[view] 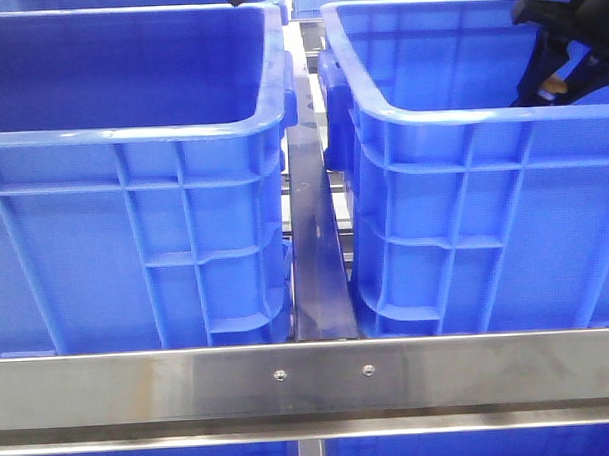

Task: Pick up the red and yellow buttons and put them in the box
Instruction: 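Lower the yellow button into the empty crate and open right gripper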

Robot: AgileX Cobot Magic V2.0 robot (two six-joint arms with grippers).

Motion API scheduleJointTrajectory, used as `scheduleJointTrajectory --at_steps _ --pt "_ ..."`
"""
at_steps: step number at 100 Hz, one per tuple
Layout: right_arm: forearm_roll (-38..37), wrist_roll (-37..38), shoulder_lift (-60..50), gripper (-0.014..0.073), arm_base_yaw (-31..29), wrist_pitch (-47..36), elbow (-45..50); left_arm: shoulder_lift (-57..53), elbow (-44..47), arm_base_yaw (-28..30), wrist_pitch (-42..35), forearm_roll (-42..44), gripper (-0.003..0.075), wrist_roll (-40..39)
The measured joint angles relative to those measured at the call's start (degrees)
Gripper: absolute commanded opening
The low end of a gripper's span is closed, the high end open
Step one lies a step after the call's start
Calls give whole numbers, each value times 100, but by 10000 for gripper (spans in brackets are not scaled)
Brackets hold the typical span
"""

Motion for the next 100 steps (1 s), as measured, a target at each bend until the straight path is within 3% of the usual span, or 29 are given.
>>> scheduleJointTrajectory --at_steps 11,23,100 --pt "0 -23 84 440 36 0 -10 0 0 0 0 0 608 0" --pt "11 -36 81 671 63 0 -10 0 0 0 0 0 608 0" --pt "-152 -36 -118 645 -69 -105 -44 0 0 0 3 0 608 -17"
